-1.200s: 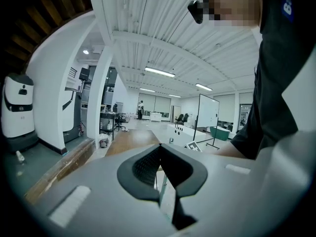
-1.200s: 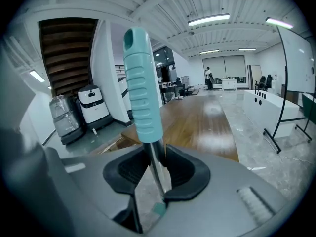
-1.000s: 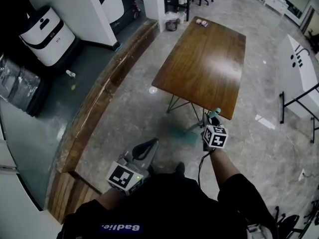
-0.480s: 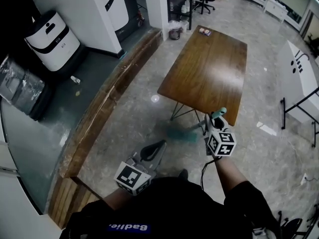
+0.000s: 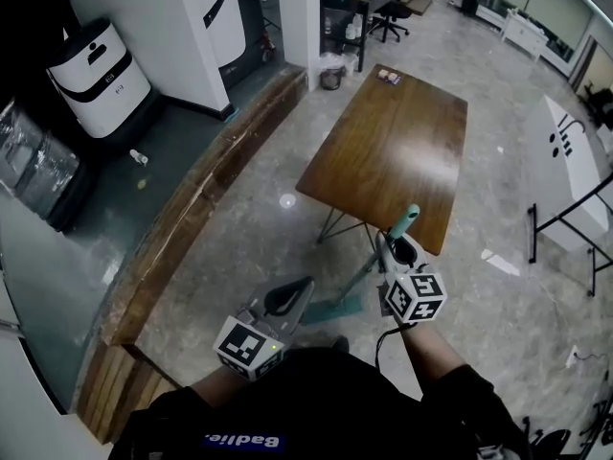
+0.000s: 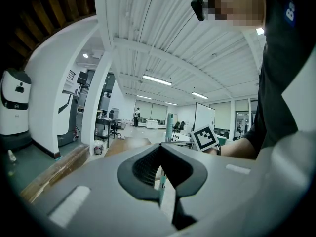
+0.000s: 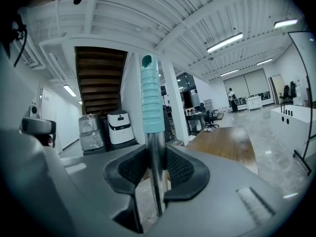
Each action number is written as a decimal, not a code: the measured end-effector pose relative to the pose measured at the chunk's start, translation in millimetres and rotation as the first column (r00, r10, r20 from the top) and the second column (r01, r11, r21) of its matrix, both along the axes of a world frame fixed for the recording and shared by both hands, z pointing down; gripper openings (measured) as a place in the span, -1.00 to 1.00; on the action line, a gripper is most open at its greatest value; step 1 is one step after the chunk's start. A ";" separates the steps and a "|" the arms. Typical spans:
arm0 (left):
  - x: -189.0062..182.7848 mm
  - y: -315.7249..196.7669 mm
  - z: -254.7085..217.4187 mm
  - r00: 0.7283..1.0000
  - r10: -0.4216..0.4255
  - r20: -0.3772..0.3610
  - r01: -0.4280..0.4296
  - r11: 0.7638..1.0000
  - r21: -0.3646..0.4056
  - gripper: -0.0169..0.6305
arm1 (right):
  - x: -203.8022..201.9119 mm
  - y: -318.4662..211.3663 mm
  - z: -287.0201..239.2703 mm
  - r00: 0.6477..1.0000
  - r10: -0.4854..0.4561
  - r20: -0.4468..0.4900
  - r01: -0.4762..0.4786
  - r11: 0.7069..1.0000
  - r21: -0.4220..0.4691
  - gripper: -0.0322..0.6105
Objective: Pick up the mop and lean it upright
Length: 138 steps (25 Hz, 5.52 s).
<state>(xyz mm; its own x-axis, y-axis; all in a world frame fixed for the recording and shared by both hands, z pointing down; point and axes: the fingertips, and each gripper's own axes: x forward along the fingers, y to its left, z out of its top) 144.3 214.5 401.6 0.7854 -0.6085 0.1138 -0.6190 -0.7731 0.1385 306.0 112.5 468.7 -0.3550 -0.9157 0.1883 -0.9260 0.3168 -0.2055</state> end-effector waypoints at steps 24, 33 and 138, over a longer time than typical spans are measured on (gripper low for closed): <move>6.9 3.6 -9.3 1.000 -0.020 0.017 0.019 0.998 0.064 -0.89 | -50.1 30.2 -74.7 0.985 -0.168 0.043 0.161 0.977 0.141 -0.55; 1.8 1.3 -9.3 0.995 -0.099 0.018 0.098 0.994 0.042 -0.89 | -70.3 24.9 -84.5 0.962 -0.267 0.063 0.254 0.953 0.162 -0.55; -366.7 -509.2 -5.7 0.891 -0.453 0.016 0.452 0.891 0.050 -0.89 | -457.4 -474.2 -72.4 0.823 -0.566 0.044 0.557 0.820 0.131 -0.56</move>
